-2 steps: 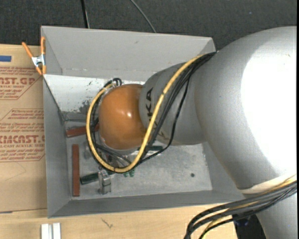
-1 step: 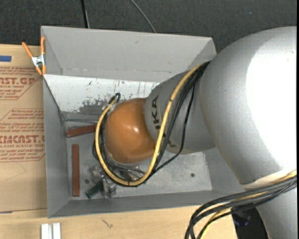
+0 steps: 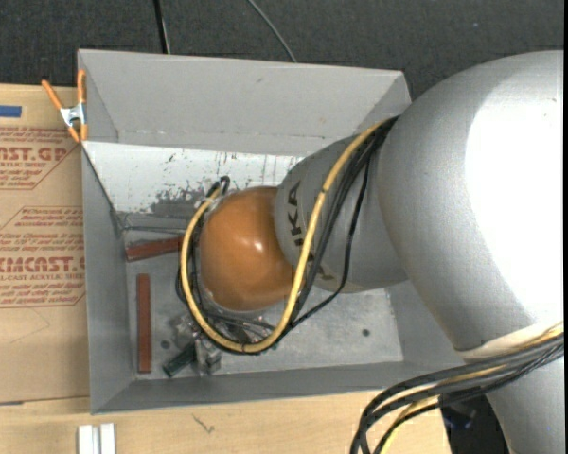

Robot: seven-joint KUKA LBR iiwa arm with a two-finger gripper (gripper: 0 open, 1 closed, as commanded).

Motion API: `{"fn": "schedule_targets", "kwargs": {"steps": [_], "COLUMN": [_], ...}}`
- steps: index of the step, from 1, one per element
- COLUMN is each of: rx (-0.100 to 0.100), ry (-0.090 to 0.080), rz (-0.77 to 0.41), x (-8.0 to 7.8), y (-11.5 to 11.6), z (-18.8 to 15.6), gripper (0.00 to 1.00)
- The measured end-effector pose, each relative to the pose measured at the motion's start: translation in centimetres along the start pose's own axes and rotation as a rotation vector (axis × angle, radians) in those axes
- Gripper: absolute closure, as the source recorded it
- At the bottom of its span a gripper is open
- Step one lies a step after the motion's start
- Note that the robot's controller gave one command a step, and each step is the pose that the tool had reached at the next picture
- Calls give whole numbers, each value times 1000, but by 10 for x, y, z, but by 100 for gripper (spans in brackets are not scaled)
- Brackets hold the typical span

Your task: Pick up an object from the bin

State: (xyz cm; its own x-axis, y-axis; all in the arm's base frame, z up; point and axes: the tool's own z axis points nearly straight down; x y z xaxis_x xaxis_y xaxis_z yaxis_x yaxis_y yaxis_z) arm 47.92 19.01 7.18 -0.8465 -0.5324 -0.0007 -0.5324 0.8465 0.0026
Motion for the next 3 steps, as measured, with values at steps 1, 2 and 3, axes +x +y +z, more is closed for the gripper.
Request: {"fn": "schedule_targets", "kwargs": {"steps": [1,2,3], "rx": [0,2,2], "ry": [0,0,0], "rz": [0,-58,-58], "x": [0,-26,-26], "y": [0,33,33], "z": [0,2,2], "gripper": [100,100,100]}}
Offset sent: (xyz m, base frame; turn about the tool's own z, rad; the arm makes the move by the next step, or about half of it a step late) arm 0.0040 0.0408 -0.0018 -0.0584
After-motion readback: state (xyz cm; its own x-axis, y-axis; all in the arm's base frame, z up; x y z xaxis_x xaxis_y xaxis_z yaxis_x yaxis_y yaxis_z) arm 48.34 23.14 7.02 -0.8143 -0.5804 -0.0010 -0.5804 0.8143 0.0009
